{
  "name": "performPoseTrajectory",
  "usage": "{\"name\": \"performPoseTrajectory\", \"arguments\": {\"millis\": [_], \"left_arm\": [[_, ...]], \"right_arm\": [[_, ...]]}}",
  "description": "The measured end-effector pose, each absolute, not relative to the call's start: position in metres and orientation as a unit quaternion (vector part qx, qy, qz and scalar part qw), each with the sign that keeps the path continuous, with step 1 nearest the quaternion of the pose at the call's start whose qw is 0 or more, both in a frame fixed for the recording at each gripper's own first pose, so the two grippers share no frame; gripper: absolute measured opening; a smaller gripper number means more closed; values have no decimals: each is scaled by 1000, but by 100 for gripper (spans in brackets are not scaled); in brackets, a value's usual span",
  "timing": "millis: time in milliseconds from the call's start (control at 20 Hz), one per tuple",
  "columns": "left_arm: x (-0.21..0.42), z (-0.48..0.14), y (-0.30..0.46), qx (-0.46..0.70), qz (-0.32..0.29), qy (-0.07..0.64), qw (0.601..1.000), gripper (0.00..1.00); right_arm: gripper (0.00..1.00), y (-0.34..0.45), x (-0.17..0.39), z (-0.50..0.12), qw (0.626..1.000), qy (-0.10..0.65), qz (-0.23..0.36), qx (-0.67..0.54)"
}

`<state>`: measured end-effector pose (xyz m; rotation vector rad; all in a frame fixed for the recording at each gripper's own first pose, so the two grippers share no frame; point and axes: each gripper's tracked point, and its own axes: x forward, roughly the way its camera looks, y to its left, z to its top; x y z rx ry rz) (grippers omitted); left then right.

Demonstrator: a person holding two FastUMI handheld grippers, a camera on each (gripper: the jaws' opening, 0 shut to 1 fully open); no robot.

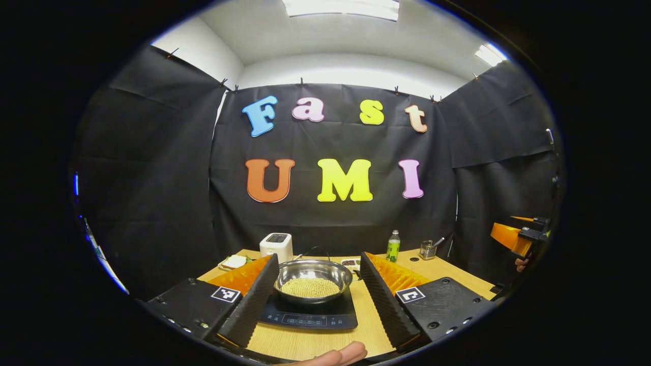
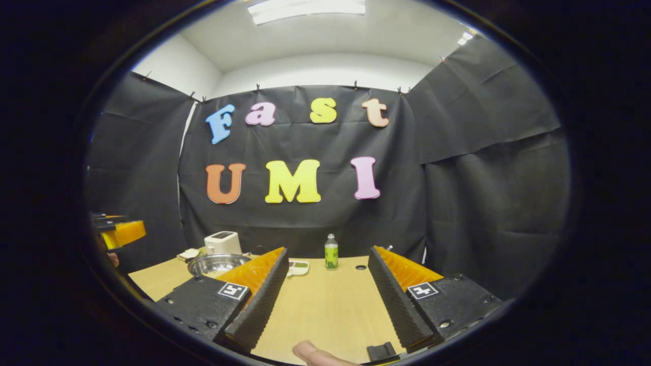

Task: First push the handle of the pot to place it horizontally, then grasp the pot with both hands and set it on the induction cooktop.

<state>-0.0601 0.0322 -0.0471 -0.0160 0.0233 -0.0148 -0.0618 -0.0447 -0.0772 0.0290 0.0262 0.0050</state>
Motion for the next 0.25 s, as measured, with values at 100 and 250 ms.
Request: {"name": "performPoseTrajectory", "arguments": {"millis": [100, 250], "left_arm": [[-60, -47, 33, -8, -6, 12, 1000, 95], [-61, -45, 33, -8, -8, 10, 1000, 95]], "right_arm": [[96, -45, -62, -77, 1000, 12, 1, 14], [96, -44, -62, -77, 1000, 11, 1, 16]]}}
